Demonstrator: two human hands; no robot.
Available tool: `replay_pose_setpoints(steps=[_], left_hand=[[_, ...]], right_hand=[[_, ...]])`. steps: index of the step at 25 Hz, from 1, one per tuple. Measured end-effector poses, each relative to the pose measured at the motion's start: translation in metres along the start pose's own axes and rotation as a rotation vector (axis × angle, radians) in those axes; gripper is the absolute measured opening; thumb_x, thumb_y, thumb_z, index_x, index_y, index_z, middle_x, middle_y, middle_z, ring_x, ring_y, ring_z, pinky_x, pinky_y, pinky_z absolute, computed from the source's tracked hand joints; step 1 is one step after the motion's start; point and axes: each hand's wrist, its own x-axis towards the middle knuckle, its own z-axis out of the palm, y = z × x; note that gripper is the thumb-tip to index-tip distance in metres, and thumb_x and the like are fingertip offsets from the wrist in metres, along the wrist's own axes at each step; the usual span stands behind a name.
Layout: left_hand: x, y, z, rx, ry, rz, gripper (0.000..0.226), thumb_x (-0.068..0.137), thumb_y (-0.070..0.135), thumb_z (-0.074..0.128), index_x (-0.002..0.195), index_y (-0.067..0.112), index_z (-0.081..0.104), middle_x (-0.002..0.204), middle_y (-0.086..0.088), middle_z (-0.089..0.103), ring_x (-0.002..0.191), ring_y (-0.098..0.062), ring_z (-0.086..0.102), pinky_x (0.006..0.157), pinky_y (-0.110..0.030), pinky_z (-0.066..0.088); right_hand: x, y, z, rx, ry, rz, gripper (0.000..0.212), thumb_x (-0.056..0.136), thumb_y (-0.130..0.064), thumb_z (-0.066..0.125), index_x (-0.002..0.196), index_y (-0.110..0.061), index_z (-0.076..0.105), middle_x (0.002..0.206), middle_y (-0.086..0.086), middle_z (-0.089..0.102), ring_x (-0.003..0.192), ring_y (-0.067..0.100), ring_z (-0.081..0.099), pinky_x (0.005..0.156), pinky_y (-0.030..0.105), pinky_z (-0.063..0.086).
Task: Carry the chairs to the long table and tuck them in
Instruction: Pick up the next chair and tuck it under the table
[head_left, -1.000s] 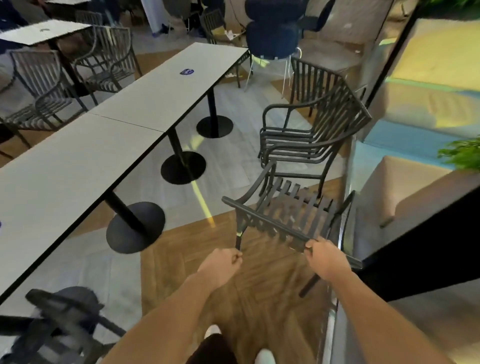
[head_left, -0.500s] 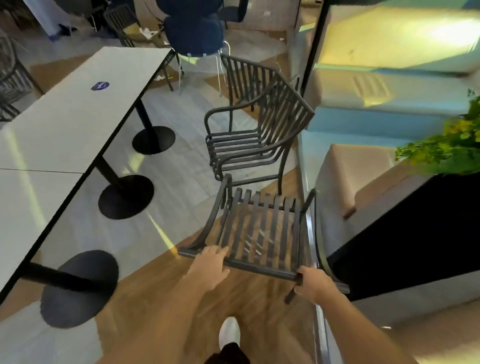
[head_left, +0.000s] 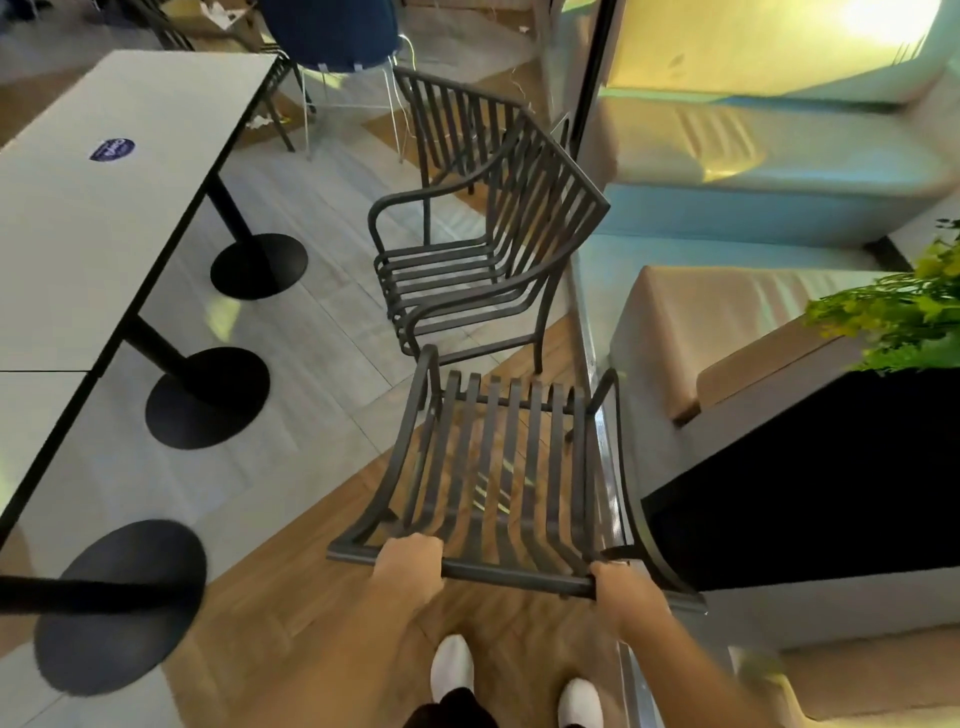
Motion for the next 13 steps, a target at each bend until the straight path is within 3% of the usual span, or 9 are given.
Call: replay_pose_setpoints(steps=[6, 13], left_hand=[[-0.005, 0.010, 0.003, 0.096, 0.041, -0.085, 0.021, 0.099, 0.017, 0.056, 0.115, 0.022, 0.068, 0.113, -0.002, 0.071, 0.106, -0.024, 0.067, 0.093, -0.037, 0.050], [-0.030, 0.034, 0.029, -0.054, -0.007, -0.260, 0.023, 0.100, 0.018, 0.054, 0.115, 0.021, 0.071, 0.115, -0.003, 0.072, 0.106, -0.024, 0.066, 0.092, -0.036, 0.050]], right_hand=[[0.014, 0.006, -0.003, -0.128, -0.082, -0.079, 0.017, 0.096, -0.020, 0.057, 0.111, -0.025, 0.063, 0.111, 0.000, 0.066, 0.104, 0.021, 0.063, 0.097, 0.038, 0.052], [0.018, 0.024, -0.020, -0.441, -0.201, -0.367, 0.024, 0.099, -0.020, 0.051, 0.119, -0.019, 0.065, 0.120, 0.004, 0.066, 0.112, 0.024, 0.063, 0.096, 0.039, 0.051]])
